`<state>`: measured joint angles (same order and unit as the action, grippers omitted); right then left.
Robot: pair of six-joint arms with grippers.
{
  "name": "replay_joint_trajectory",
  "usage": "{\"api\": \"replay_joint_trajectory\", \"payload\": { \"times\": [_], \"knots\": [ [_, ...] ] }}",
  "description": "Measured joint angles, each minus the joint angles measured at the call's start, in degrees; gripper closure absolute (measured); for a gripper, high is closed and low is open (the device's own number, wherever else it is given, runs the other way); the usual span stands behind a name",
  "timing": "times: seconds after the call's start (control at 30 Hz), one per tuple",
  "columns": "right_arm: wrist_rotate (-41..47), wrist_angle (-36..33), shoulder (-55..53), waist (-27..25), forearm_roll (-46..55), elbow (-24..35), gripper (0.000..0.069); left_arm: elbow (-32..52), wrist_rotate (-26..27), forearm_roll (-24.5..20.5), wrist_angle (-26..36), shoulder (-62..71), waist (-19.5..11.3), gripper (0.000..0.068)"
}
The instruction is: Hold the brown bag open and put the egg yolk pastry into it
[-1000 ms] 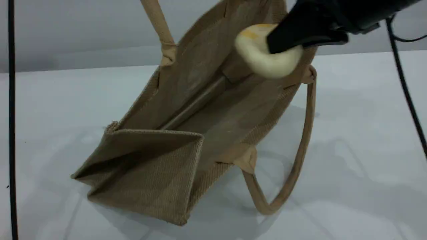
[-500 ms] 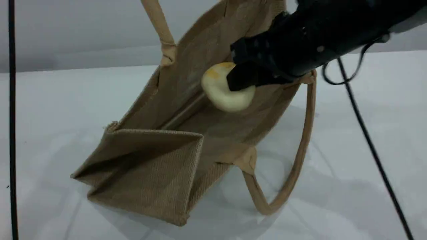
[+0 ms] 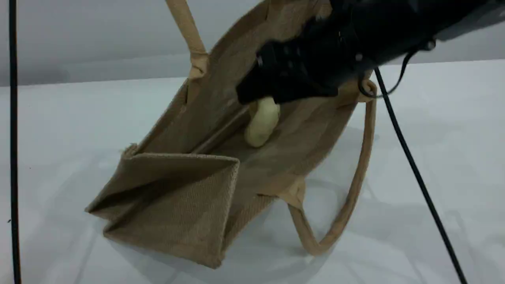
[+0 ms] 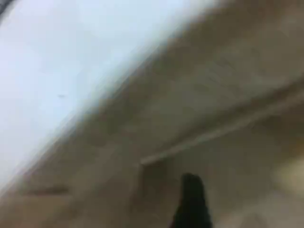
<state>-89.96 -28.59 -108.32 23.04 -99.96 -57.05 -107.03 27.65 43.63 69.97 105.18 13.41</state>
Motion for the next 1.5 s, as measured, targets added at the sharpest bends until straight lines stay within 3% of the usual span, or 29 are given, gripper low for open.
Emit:
{"api": "replay_joint_trajectory", "payload": {
  "times": [0.13, 0.3, 0.5, 0.63, 0.77, 0.9, 1.03, 1.23, 1.5],
  "knots": [
    [3.03, 0.55, 4.13, -0.21, 2.48, 0.00, 0.0169, 0.00, 0.45, -0.11, 0.00, 0.00, 0.00, 0.0601],
    [13.00, 1.82, 11.76, -0.21, 15.38, 0.05, 0.0164, 0.00, 2.63, -0.14, 0.00, -0.17, -0.19, 0.0601],
    [27.10, 2.42, 20.63, -0.21, 32.15, 0.05, 0.0162, 0.00, 2.87, -0.61, 0.06, -2.80, -3.15, 0.0601],
    [35.63, -0.71, 25.79, -0.21, 41.65, 0.10, 0.0162, 0.07, 1.92, -2.36, 0.15, -4.38, -6.06, 0.0601],
    [42.27, -1.97, 31.79, -0.21, 49.34, 0.10, 0.0162, 0.07, 1.86, -5.38, 0.07, -5.12, -6.53, 0.0601],
    [47.40, -1.43, 37.34, -0.21, 56.19, 0.10, 0.0162, 0.07, 1.86, -5.09, 0.12, -5.56, -6.98, 0.0601],
    [53.15, -2.84, 42.12, -0.21, 62.42, 0.10, 0.0162, 2.56, 2.48, -4.04, -0.09, -5.50, -6.93, 0.0601],
    [62.34, -8.06, 50.94, -0.21, 73.70, 0.05, 0.0162, 11.93, 7.47, 0.69, -0.67, -5.39, -6.61, 0.0601],
    [75.47, -17.10, 62.94, -0.21, 89.93, 0.05, 0.0162, 24.73, 13.59, 1.84, -12.93, -5.37, -0.72, 0.0601]
  ]
}}
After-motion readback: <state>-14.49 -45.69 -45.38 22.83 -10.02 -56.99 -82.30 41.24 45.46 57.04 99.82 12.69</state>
